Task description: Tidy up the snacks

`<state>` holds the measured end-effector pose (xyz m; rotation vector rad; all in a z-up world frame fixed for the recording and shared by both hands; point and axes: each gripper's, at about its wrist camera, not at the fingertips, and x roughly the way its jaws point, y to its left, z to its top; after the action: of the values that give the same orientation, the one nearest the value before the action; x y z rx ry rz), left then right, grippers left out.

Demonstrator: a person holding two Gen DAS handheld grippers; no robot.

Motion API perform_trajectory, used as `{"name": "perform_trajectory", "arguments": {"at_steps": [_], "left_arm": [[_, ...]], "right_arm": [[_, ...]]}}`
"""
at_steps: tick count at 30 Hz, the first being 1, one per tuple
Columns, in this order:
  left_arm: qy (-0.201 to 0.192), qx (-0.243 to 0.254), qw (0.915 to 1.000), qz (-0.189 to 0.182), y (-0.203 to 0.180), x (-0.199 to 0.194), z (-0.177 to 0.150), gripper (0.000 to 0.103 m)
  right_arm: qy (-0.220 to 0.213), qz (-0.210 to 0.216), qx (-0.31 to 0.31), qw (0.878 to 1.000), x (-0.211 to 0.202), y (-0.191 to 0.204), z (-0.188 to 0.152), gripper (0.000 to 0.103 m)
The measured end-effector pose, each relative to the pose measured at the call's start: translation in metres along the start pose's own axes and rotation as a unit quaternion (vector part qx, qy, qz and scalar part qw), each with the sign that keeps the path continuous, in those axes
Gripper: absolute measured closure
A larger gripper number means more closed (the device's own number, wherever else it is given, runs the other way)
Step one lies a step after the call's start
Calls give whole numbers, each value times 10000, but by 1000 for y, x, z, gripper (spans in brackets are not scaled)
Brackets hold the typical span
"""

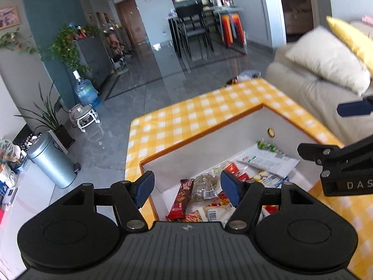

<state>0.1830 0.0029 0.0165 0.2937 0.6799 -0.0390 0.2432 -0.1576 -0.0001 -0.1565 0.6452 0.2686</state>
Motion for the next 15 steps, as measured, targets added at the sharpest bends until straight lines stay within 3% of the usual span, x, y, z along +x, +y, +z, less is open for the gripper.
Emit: {"name": "perform_trajectory", "arguments": {"at_steps": [5, 15], "left_arm": [[-316, -290, 9990, -83, 2, -36, -10, 23], [-498, -637, 9966, 133, -4, -75, -38, 22]], "right_arm": [[-380, -147, 151, 9991, -45, 6, -11, 13], [-820, -350, 377, 9953, -109, 21, -39, 8]]}}
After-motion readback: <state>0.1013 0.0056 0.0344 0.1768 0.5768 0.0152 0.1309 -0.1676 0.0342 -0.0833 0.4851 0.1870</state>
